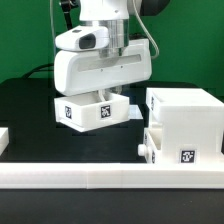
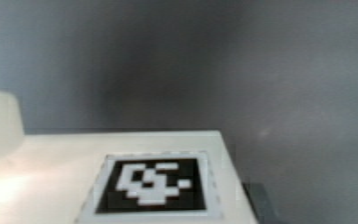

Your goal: Assemble drawer

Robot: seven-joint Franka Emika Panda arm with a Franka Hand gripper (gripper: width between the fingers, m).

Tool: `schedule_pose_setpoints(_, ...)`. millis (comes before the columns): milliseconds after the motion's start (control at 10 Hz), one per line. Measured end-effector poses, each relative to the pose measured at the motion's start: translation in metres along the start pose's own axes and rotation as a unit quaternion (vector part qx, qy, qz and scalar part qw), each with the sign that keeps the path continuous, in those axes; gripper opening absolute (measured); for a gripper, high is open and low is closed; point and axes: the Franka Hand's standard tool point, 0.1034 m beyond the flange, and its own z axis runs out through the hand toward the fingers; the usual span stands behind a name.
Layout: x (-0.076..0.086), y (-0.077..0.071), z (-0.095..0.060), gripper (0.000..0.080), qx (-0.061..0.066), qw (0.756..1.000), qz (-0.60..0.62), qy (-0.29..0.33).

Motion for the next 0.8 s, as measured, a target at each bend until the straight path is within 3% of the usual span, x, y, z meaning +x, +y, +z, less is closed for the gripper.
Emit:
schedule_pose_setpoints(500,-0.001,0.004,0.000,0.0041,0.000,0.981,-0.192,-0.006)
schedule_pose_setpoints(800,0.006,0.019,-0.003,0.0041,-0.009,0.933,-0.359,-0.019)
